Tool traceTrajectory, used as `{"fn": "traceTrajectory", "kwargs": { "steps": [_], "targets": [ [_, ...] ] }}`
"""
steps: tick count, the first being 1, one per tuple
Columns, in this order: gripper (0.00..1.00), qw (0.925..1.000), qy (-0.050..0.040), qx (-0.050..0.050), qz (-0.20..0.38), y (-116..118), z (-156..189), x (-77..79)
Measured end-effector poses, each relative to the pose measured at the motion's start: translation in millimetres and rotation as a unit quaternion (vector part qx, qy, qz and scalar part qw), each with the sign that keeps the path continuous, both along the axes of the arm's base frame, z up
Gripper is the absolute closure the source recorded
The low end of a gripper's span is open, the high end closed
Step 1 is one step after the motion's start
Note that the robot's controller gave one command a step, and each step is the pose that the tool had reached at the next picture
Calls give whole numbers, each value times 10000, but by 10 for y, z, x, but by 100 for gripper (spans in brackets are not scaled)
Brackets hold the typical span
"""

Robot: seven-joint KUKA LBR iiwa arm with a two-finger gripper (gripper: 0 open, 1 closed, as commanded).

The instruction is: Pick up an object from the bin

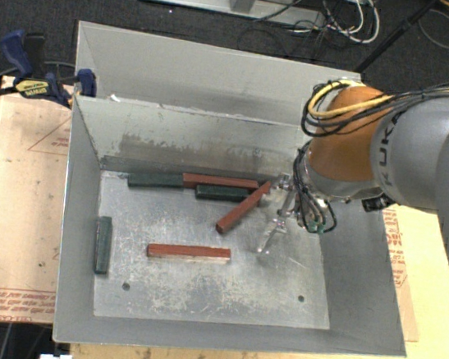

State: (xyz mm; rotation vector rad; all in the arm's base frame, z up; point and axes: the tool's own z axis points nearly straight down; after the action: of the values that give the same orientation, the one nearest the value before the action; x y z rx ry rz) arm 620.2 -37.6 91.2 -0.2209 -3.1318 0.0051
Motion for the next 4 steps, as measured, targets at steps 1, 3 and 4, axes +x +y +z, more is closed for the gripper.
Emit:
{"fn": "traceTrajectory", "kwargs": {
  "steps": [1,3,4],
  "targets": [
    [0,9998,3,12,213,263,155,167],
    [0,9957,28,-6,921,705,-71,153],
    [0,9987,-39,17,502,1140,-79,-193]
  ]
}}
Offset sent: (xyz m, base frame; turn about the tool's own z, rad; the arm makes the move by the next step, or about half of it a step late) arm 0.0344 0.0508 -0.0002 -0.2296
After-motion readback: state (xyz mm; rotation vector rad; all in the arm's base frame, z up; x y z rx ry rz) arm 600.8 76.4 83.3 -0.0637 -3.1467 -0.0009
